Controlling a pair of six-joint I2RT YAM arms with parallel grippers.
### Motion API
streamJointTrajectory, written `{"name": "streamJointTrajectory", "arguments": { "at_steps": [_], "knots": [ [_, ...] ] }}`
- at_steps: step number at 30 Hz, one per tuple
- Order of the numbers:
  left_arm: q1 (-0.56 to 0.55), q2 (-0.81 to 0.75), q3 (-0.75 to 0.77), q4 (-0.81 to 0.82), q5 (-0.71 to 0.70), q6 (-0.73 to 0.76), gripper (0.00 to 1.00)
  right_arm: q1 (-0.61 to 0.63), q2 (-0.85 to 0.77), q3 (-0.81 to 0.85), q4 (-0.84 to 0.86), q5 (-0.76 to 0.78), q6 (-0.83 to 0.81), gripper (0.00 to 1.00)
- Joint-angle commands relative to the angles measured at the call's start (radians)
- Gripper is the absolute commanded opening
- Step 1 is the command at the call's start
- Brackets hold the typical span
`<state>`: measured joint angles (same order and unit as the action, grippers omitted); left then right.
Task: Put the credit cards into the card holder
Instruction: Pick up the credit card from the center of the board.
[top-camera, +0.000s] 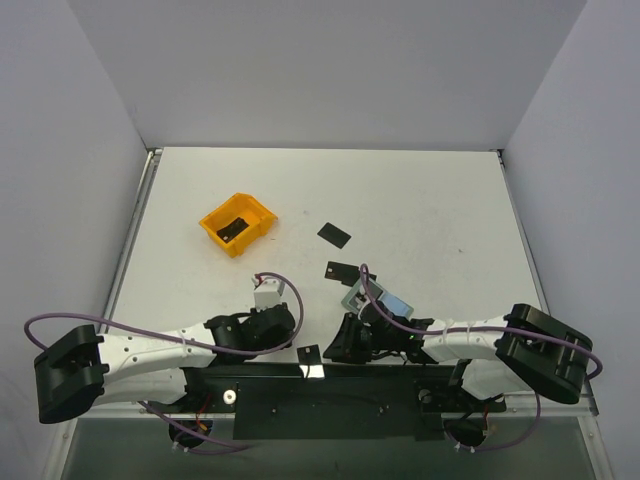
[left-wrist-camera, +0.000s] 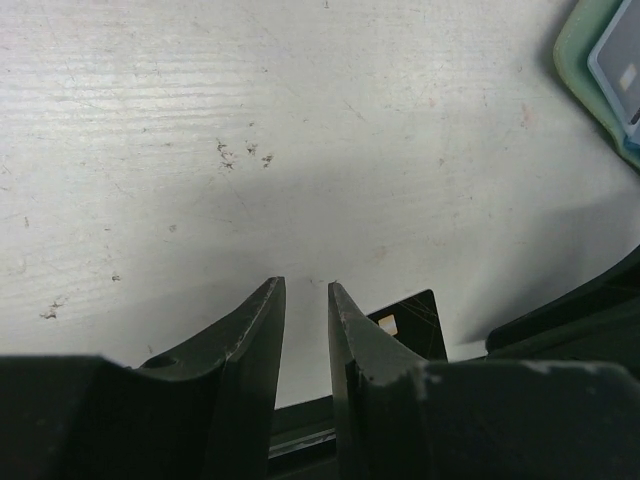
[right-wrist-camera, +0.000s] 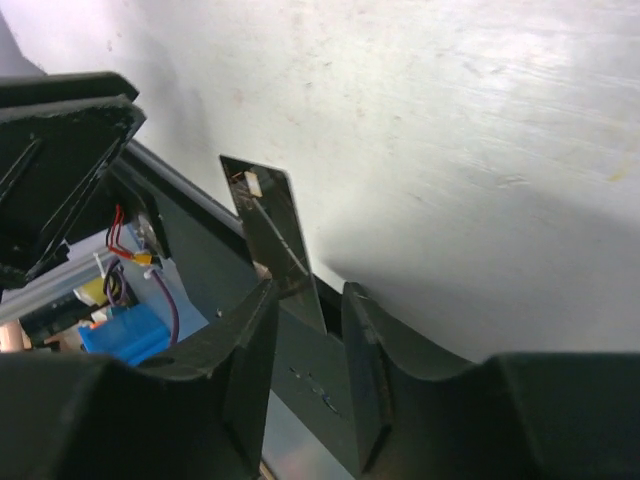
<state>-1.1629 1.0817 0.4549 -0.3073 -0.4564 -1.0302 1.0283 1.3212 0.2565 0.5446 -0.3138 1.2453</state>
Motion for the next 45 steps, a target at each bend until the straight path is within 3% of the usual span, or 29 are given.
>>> {"name": "streamJointTrajectory", "arguments": {
  "at_steps": [1,6,16,30,34,38,45],
  "knots": [
    [0.006,-0.005,0.011,0.016,0.01,0.045,0.34,0.021,-0.016,0.007,-0.06,-0.019,-0.021,0.32],
    [0.006,0.043,0.027,0.06,0.036,0.079,0.34,0.044,0.028,0.017,-0.069,-0.031,-0.029,0.38],
    [-0.011,0.124,0.018,0.096,0.093,0.062,0.33,0.049,0.159,0.044,0.029,-0.097,-0.021,0.39],
    [-0.066,-0.028,-0.087,-0.033,0.117,-0.06,0.2,0.019,0.262,0.064,0.094,-0.148,-0.004,0.39],
    [-0.073,-0.062,-0.102,-0.038,0.159,-0.06,0.12,0.015,0.262,0.064,0.094,-0.149,-0.003,0.39],
    [-0.103,-0.059,-0.111,-0.038,0.212,-0.06,0.04,0.015,0.269,0.072,0.094,-0.149,-0.003,0.39],
    [-0.158,0.043,-0.113,0.094,0.252,-0.064,0.02,0.015,0.302,0.079,0.127,-0.168,0.009,0.39]
  ]
}}
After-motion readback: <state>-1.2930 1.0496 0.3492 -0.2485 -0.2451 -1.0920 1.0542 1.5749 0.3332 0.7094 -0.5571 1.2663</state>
